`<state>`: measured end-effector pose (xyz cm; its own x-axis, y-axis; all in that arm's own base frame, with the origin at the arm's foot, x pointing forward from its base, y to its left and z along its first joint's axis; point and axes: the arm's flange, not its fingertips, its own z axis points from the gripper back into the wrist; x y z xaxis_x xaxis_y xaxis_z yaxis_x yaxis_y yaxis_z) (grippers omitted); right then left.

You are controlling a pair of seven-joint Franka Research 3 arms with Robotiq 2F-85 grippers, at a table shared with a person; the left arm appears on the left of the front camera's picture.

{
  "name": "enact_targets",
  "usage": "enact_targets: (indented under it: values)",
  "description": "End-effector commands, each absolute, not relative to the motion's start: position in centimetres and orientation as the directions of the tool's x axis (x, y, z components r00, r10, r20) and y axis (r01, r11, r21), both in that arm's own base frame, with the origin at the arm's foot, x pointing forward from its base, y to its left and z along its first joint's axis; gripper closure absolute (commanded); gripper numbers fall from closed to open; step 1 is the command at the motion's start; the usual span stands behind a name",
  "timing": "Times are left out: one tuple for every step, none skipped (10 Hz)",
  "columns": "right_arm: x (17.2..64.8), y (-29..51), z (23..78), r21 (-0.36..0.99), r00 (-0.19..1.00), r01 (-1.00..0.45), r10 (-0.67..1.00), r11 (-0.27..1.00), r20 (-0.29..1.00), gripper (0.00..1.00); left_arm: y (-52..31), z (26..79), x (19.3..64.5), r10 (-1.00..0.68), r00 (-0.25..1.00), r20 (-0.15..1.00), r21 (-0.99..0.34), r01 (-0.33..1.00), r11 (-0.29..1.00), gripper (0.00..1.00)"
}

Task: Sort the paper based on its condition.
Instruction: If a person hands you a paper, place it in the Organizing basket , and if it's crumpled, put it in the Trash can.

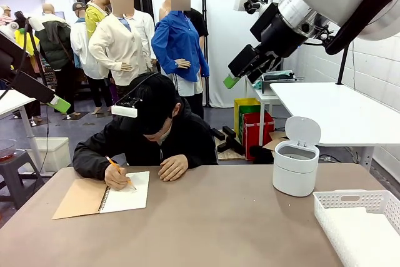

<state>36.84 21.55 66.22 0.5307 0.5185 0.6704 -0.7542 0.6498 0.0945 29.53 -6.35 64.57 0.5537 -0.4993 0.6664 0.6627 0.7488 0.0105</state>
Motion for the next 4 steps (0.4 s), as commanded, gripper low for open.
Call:
enact_targets:
  values:
    - [36.85,21.56,66.2,0.098,0.532,-0.754,0.517,0.65,0.67,0.0,-6.28,64.64,29.58,-0.494,0.555,0.669,0.006,0.661,0.751,0.0]
    - [36.85,21.56,66.2,0.098,0.532,-0.754,0.517,0.65,0.67,0.0,-6.28,64.64,29.58,-0.494,0.555,0.669,0.006,0.661,0.751,0.0]
    - [36.85,21.56,66.2,0.098,0.532,-0.754,0.517,0.65,0.67,0.0,-6.28,64.64,29.58,-0.494,0.555,0.669,0.006,0.661,0.751,0.0]
    - [36.85,21.56,66.2,0.098,0.532,-0.754,0.517,0.65,0.67,0.0,-6.28,64.64,29.58,-0.494,0.555,0.669,0.006,0.661,0.751,0.0]
